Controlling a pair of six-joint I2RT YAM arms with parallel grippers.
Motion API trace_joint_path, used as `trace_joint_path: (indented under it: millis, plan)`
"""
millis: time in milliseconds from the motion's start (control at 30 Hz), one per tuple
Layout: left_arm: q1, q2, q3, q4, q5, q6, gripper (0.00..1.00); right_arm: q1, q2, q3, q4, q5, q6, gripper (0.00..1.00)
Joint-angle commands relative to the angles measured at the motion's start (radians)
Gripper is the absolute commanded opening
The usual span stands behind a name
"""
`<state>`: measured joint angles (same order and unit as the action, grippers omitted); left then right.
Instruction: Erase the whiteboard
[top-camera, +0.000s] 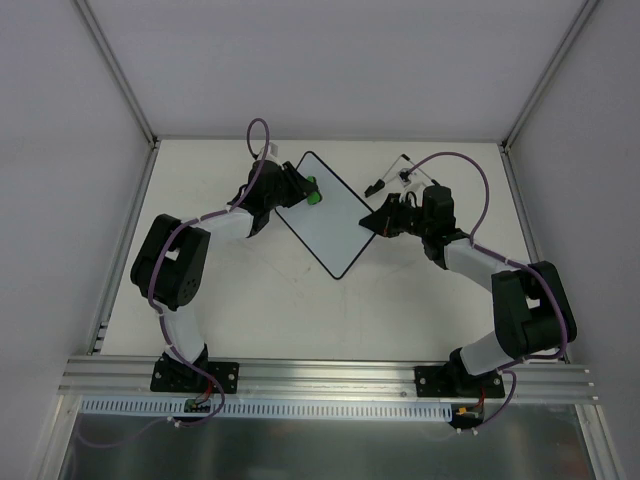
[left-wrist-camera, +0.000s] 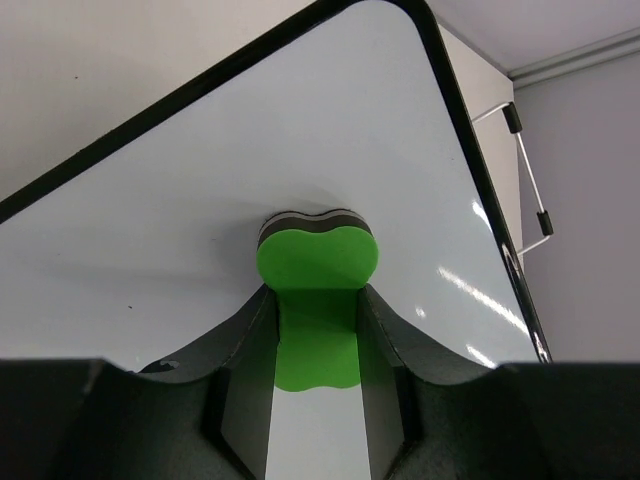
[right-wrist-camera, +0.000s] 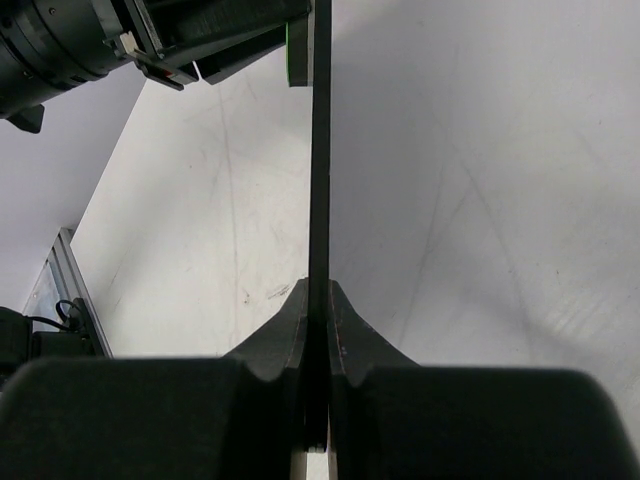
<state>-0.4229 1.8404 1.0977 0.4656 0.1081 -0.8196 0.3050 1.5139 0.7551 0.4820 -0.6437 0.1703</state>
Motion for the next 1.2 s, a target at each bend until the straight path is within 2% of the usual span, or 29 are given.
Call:
trace_joint_path:
  millis: [0,333,633,767,900,1167]
  plan:
    - [0.001,0.046,0.024,-0.004,0.036,0.024,0.00,0.049,-0.014,-0.022,-0.069,-0.142,-0.086,0.00]
    - [-0.053,-0.009,-0.174,0.016,0.045,-0.006,0.00,0.049,-0.006,-0.028,-0.068,-0.123,-0.089,0.00]
    - [-0.079,-0.182,-0.386,0.008,0.050,-0.006,0.00,0.049,-0.001,-0.033,-0.068,-0.111,-0.097,0.00]
    - [-0.080,-0.330,-0.415,-0.176,-0.004,0.048,0.00,0.049,-0.001,-0.028,-0.066,-0.112,-0.095,0.00]
    - [-0.073,-0.489,-0.441,-0.364,-0.135,0.102,0.00,0.049,-0.014,-0.027,-0.069,-0.108,-0.098,0.00]
    - [-0.007,-0.716,-0.532,-0.620,-0.246,0.097,0.00,0.048,-0.044,-0.010,-0.069,-0.094,-0.092,0.00]
